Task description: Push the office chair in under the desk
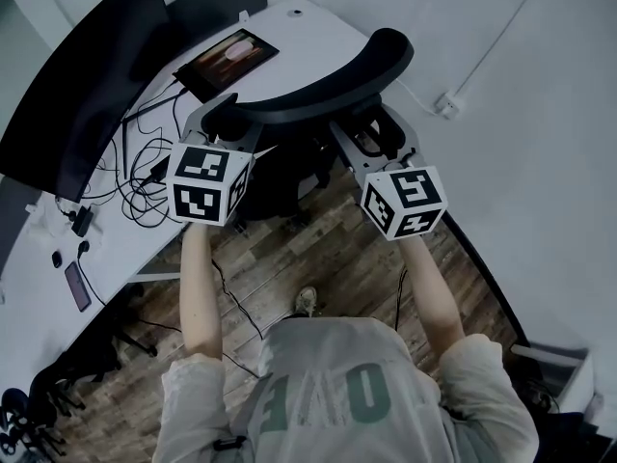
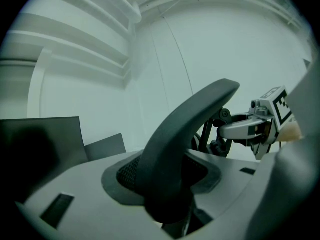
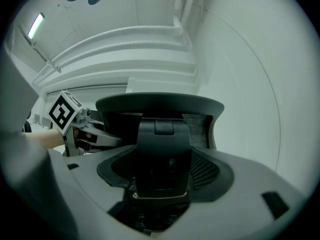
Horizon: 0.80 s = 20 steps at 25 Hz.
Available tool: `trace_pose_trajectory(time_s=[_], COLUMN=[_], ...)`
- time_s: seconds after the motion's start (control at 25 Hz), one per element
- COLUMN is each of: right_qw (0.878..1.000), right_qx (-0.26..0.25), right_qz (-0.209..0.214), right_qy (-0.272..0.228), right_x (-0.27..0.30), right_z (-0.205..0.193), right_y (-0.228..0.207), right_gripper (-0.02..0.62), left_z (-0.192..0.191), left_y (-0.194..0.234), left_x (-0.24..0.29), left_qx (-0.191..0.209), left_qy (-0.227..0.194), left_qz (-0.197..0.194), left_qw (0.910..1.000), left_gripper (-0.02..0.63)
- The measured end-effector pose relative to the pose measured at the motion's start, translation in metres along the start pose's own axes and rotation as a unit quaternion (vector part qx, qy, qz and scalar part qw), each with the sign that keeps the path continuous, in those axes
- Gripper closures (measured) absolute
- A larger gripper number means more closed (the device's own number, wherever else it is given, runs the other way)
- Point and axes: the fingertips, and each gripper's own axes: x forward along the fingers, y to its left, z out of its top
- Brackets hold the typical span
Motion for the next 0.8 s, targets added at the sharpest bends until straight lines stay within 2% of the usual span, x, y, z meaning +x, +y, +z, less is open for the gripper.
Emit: trace_pose_trajectory(time_s=[0.24,0.52,0.64,0.72,0.8], right_qw=[1.000,1.000,1.000,0.999,0.999], right_qx=[-0.004,-0.002,0.007,0.011,0.012], right_qz=[-0.006,-0.001,-0.008,-0.009,-0.012], right_qy=[0.004,0.004,0.026,0.041,0.031], right_x=[0.001,0.003,-0.001,-0.004,-0.012], right_z=[-0.004,-0.004,-0.009,-0.009,0.000], right_y=[-0.001,-0.003,-0.002,-0.001,-0.002], right_gripper=[0.302,0.302,0.301,0.301,0.302], left_z=[-0.002,0.000,0.002,0.006,0.015], left_y=[-0.001,0.000,-0.004,-0.002,-0.001], left_x=[0.002,0.003,-0.005,-0.015,-0.031], left_qx=[-0.002,0.001,0.027,0.030,0.033], left_qy=[0.002,-0.005,-0.015,-0.028,-0.049], left_qz=[-0.004,0.009,0.038,0.066,0.092], left_qw=[1.0000,0.9999,0.9988,0.9970,0.9940], left_gripper=[0.399,0.396,0.387,0.374,0.357])
